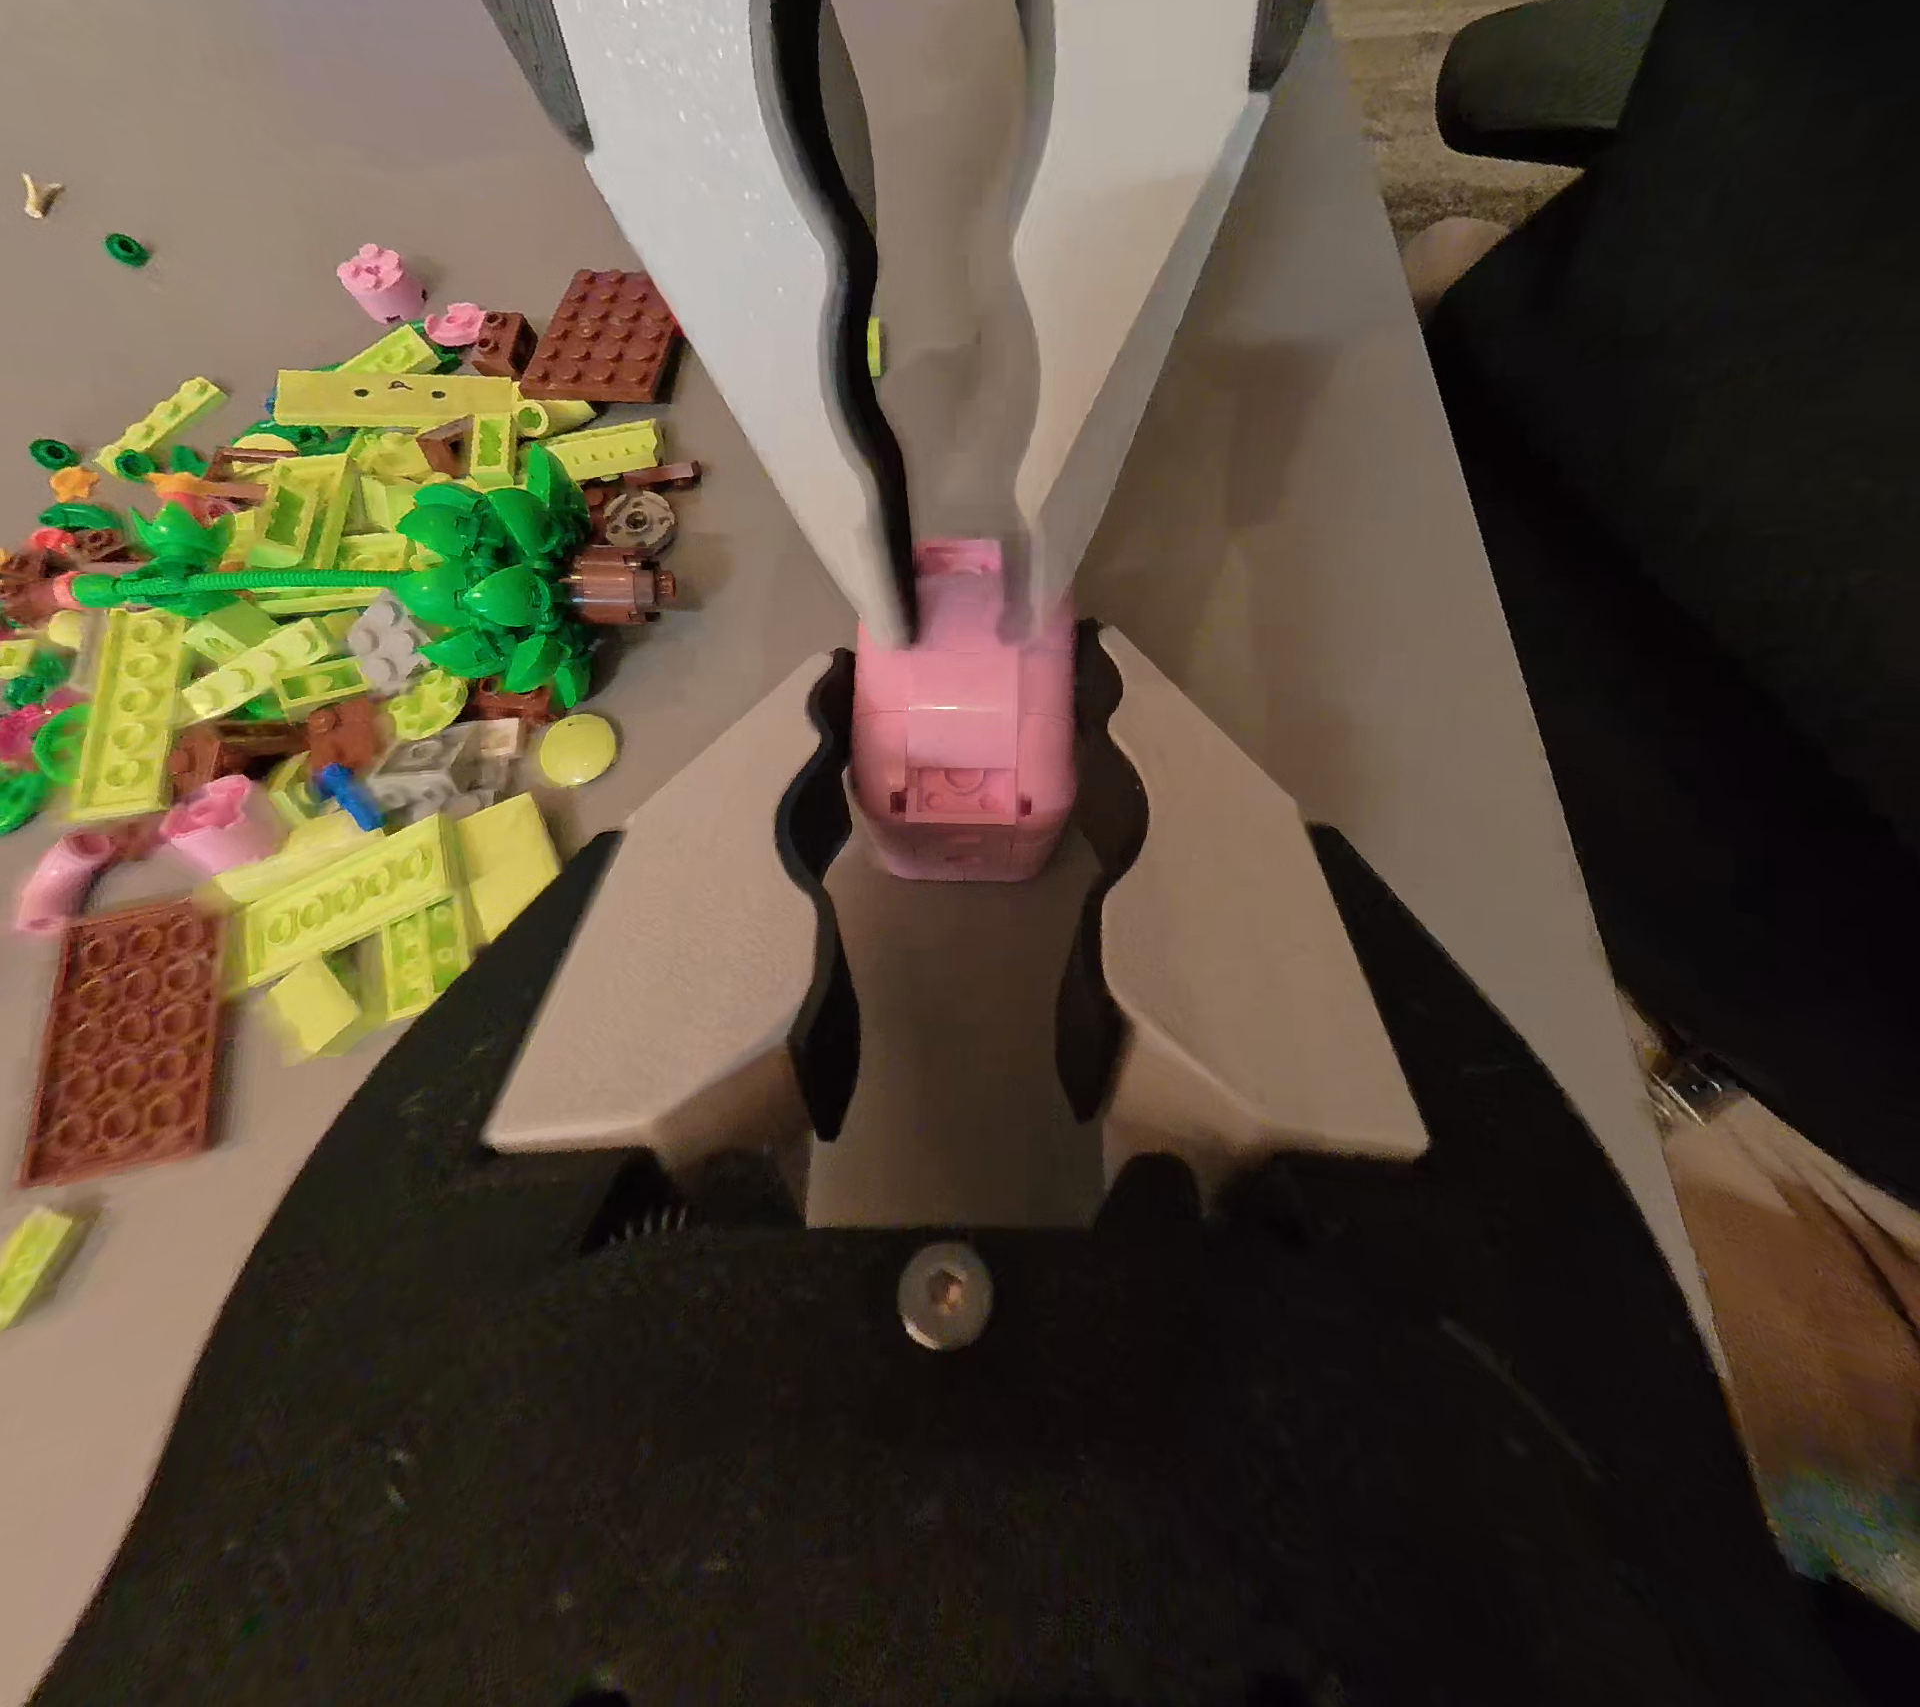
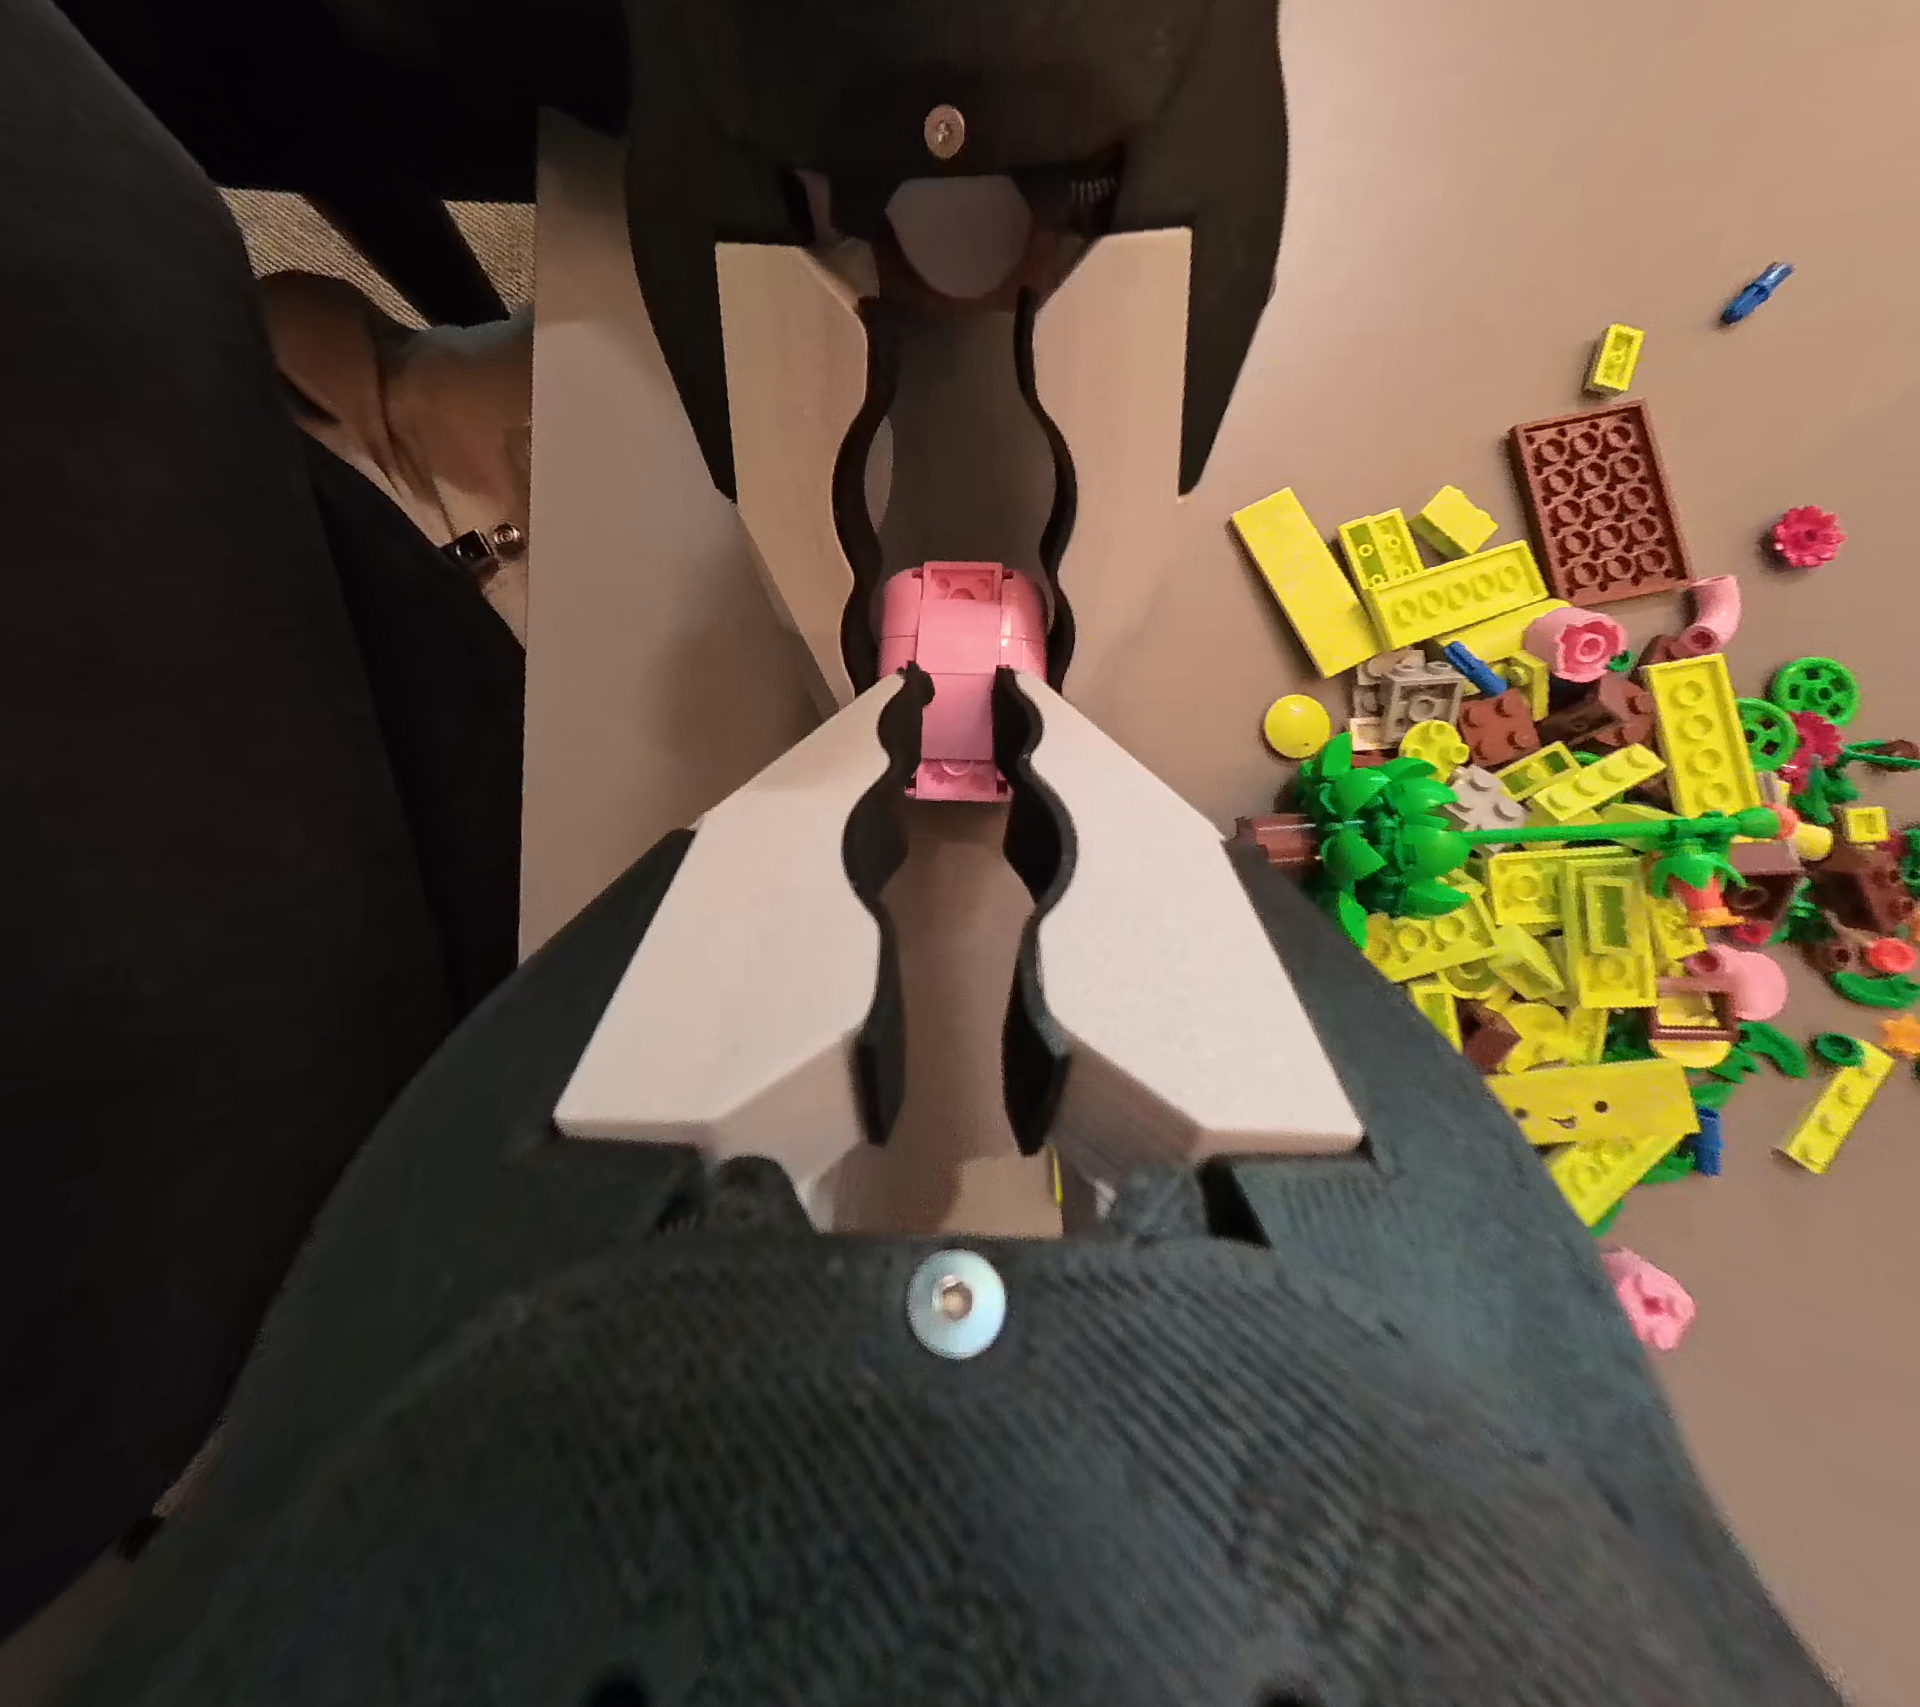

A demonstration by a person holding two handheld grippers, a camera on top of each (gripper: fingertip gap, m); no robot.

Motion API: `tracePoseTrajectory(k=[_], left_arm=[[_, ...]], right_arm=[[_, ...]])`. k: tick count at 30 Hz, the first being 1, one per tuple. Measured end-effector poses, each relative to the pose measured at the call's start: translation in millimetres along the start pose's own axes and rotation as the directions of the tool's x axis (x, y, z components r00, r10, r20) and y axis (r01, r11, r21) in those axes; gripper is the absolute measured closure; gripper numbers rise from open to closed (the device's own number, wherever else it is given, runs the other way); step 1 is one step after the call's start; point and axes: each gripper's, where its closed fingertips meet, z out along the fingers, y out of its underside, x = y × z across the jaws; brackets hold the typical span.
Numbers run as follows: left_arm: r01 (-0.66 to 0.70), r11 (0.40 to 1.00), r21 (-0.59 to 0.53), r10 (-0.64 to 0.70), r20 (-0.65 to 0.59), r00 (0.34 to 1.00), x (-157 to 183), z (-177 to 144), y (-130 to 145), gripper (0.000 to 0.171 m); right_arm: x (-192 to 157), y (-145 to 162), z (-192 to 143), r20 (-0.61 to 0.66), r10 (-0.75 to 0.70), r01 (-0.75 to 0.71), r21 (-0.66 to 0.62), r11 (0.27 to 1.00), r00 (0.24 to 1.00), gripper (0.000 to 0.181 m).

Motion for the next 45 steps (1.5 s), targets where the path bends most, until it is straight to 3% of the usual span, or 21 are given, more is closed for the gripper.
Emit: tracePoseTrajectory(k=[1, 3, 6, 9, 19, 23, 25, 26, 29, 31, 33, 36, 40, 45], left_arm=[[-0.001, 1.000, -0.003, 0.001, -0.030, 1.000, 5.2, 0.1, 0.5, 0.129], [-0.002, 1.000, -0.004, 0.001, -0.023, 1.000, 4.2, -0.2, 0.8, 0.129], [0.012, 1.000, -0.003, -0.012, -0.029, 1.000, 3.5, -0.6, 0.7, 0.128], [0.013, 1.000, -0.002, -0.013, -0.033, 0.999, 3.7, -0.9, 0.8, 0.129], [0.031, 0.999, 0.014, -0.031, -0.029, 0.999, 1.5, -2.8, -1.1, 0.131], [0.092, 0.972, 0.218, -0.107, 0.060, 0.992, -24.9, -28.4, -25.6, 0.130], [0.164, 0.907, 0.387, -0.230, 0.131, 0.964, -52.3, -56.2, -42.6, 0.130], [0.231, 0.849, 0.476, -0.315, 0.105, 0.943, -62.3, -70.6, -49.3, 0.130], [0.462, 0.574, 0.676, -0.527, -0.127, 0.840, -85.3, -108.2, -60.2, 0.131], [0.571, 0.401, 0.716, -0.531, -0.327, 0.782, -87.8, -126.1, -65.4, 0.131], [0.627, 0.289, 0.723, -0.497, -0.447, 0.744, -88.6, -135.9, -69.2, 0.131], [0.683, 0.218, 0.698, -0.524, -0.507, 0.685, -94.2, -126.1, -64.6, 0.131], [0.755, 0.140, 0.640, -0.526, -0.598, 0.604, -96.6, -109.5, -68.5, 0.131], [0.787, 0.198, 0.584, -0.510, -0.624, 0.592, -85.5, -77.8, -80.3, 0.131]], right_arm=[[3.8, -6.0, -6.6, -0.025, -0.006, 0.007, 0.041, 0.999, 1.000, 0.181], [2.9, -31.1, -34.7, 0.002, 0.011, -0.012, 0.173, 0.985, 1.000, 0.181], [14.6, -29.3, -53.3, -0.106, -0.028, 0.043, 0.142, 0.989, 0.994, 0.181], [13.4, -14.9, -41.5, -0.129, -0.042, 0.059, 0.130, 0.990, 0.991, 0.181], [5.2, 10.9, -20.6, -0.146, 0.133, -0.091, 0.263, 0.960, 0.980, 0.175], [13.7, 7.4, -33.3, -0.203, 0.172, -0.089, 0.365, 0.927, 0.964, 0.160], [22.6, -1.1, -44.0, -0.243, 0.164, -0.045, 0.432, 0.901, 0.956, 0.148], [27.8, -7.1, -49.7, -0.270, 0.150, -0.008, 0.465, 0.885, 0.951, 0.143], [41.8, -31.0, -61.4, -0.362, 0.064, 0.156, 0.547, 0.823, 0.930, 0.125], [50.2, -48.6, -61.5, -0.453, -0.015, 0.302, 0.568, 0.766, 0.891, 0.110], [59.7, -61.5, -55.8, -0.555, -0.079, 0.436, 0.548, 0.714, 0.828, 0.102], [73.2, -69.8, -52.5, -0.706, -0.100, 0.587, 0.492, 0.643, 0.701, 0.108], [60.5, -62.7, -44.9, -0.741, -0.150, 0.636, 0.432, 0.640, 0.655, 0.115], [64.1, -51.4, -28.5, -0.733, -0.154, 0.592, 0.386, 0.708, 0.663, 0.110]])
